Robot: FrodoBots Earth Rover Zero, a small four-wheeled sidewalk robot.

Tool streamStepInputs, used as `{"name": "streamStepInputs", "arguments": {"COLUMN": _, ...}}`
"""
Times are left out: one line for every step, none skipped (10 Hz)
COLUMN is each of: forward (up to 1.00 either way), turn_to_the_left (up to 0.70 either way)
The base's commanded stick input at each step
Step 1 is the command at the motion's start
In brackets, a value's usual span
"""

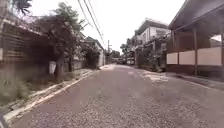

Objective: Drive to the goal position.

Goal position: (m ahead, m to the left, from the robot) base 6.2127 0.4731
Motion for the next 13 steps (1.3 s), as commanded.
{"name": "streamStepInputs", "arguments": {"forward": 0.7, "turn_to_the_left": 0.0}}
{"name": "streamStepInputs", "arguments": {"forward": 0.7, "turn_to_the_left": 0.0}}
{"name": "streamStepInputs", "arguments": {"forward": 0.7, "turn_to_the_left": 0.0}}
{"name": "streamStepInputs", "arguments": {"forward": 0.7, "turn_to_the_left": 0.0}}
{"name": "streamStepInputs", "arguments": {"forward": 0.7, "turn_to_the_left": 0.0}}
{"name": "streamStepInputs", "arguments": {"forward": 0.7, "turn_to_the_left": 0.0}}
{"name": "streamStepInputs", "arguments": {"forward": 0.7, "turn_to_the_left": 0.0}}
{"name": "streamStepInputs", "arguments": {"forward": 0.7, "turn_to_the_left": 0.0}}
{"name": "streamStepInputs", "arguments": {"forward": 0.7, "turn_to_the_left": 0.0}}
{"name": "streamStepInputs", "arguments": {"forward": 0.7, "turn_to_the_left": 0.0}}
{"name": "streamStepInputs", "arguments": {"forward": 0.7, "turn_to_the_left": 0.0}}
{"name": "streamStepInputs", "arguments": {"forward": 0.7, "turn_to_the_left": 0.0}}
{"name": "streamStepInputs", "arguments": {"forward": 0.7, "turn_to_the_left": 0.0}}
